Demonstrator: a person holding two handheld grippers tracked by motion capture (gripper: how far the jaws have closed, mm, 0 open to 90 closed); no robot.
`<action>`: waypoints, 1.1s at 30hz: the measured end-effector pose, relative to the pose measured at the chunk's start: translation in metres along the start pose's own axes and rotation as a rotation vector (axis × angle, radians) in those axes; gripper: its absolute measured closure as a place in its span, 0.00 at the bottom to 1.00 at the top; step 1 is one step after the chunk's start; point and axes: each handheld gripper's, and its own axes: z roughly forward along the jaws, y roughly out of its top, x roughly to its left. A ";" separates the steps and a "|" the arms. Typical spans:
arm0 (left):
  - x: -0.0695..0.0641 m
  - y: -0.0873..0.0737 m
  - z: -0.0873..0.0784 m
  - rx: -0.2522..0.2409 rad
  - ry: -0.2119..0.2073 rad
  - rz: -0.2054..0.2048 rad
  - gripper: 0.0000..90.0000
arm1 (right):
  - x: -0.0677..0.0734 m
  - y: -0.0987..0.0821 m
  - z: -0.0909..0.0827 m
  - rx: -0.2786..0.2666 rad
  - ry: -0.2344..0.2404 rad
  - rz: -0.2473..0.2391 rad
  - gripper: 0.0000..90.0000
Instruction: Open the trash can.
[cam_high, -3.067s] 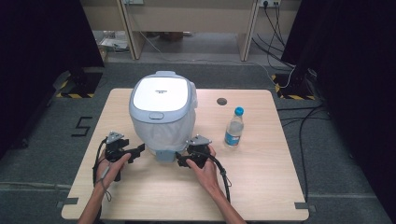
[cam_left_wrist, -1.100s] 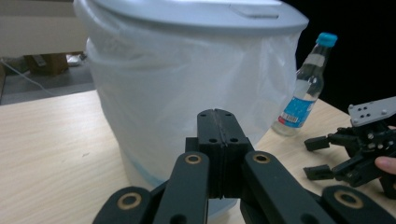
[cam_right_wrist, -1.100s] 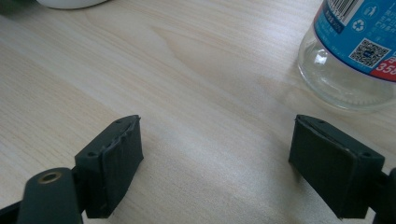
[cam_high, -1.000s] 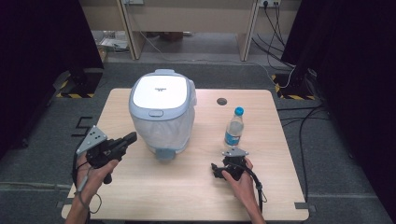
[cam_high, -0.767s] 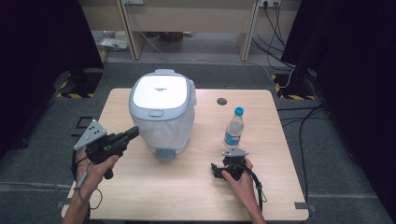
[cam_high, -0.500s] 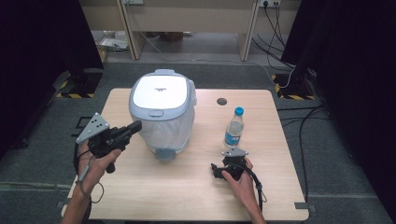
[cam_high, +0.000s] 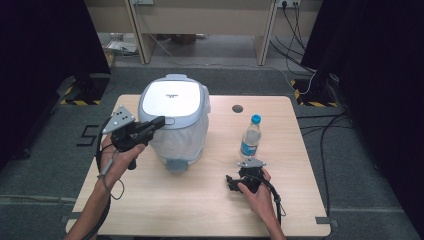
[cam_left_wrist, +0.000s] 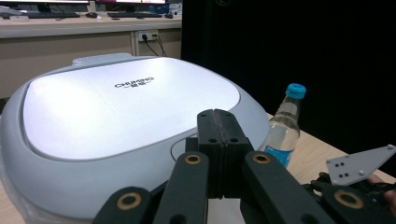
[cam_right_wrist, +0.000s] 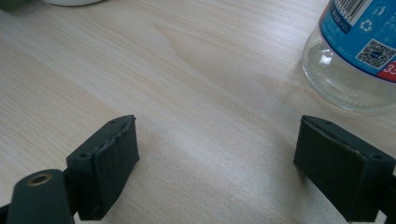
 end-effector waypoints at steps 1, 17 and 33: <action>0.001 -0.001 0.003 0.008 0.004 0.001 0.99 | 0.000 0.000 0.000 0.000 0.001 -0.002 0.15; 0.000 -0.001 0.009 0.023 0.035 0.062 0.99 | -0.001 0.000 0.000 0.001 0.001 -0.004 0.15; -0.002 -0.003 0.010 0.020 0.050 0.093 0.99 | -0.001 0.001 0.001 0.002 -0.005 -0.001 0.13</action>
